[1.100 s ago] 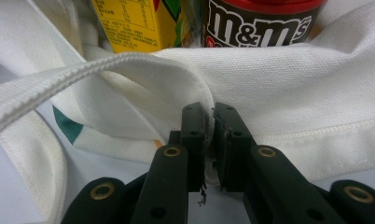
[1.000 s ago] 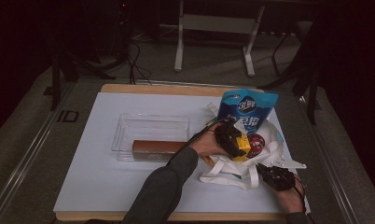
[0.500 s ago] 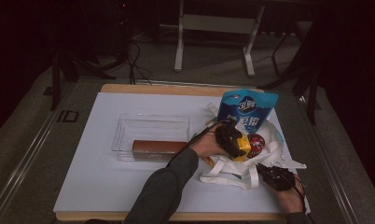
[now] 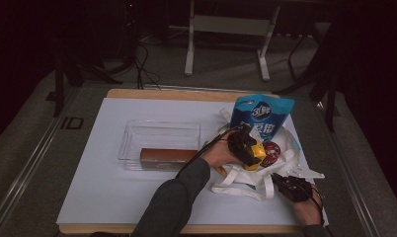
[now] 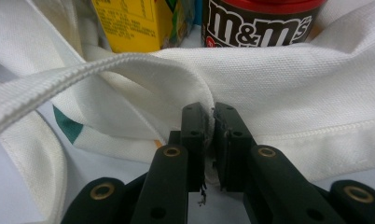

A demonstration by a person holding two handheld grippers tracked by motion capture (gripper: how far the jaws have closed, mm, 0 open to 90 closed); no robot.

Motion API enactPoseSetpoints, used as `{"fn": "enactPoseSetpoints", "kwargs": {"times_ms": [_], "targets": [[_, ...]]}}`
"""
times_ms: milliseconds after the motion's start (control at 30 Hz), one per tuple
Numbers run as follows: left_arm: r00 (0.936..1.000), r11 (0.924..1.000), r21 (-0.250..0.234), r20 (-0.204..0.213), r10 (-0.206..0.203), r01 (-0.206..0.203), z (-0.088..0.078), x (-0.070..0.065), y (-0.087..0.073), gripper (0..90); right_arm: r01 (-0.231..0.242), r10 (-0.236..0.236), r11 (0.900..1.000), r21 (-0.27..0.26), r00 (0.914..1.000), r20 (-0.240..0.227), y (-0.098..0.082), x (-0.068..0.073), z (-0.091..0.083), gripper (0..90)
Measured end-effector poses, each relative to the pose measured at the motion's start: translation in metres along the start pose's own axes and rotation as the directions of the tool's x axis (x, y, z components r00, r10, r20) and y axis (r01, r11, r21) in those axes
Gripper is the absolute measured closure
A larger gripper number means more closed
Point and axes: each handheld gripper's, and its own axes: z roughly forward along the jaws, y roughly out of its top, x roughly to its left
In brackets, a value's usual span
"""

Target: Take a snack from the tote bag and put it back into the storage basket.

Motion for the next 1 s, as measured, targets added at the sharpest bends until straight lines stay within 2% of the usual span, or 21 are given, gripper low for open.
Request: {"fn": "enactPoseSetpoints", "kwargs": {"times_ms": [333,533,867,1000], "targets": [[0.9997,0.9988,-0.048,-0.023,-0.001,0.0,-0.019,-0.004,0.007,29.0,-0.002,0.002,1.0,0.001,1.0,0.001,0.0,0.0,0.0,82.5],[0.9987,0.9957,-0.087,-0.036,-0.035,0.032,-0.03,-0.007,0.011,29.0,-0.002,0.002,1.0,0.0,1.0,0.0,0.0,0.0,0.0,82.5],[0.9977,0.9976,-0.063,-0.059,-0.033,0.029,-0.045,-0.017,0.015,29.0,-0.001,0.001,1.0,-0.002,1.0,0.0,0.0,0.0,0.0,82.5],[0.9967,0.9969,-0.069,-0.069,-0.043,0.039,-0.052,-0.021,0.016,29.0,0.002,-0.002,1.0,-0.002,1.0,0.0,0.0,0.0,0.0,82.5]]}}
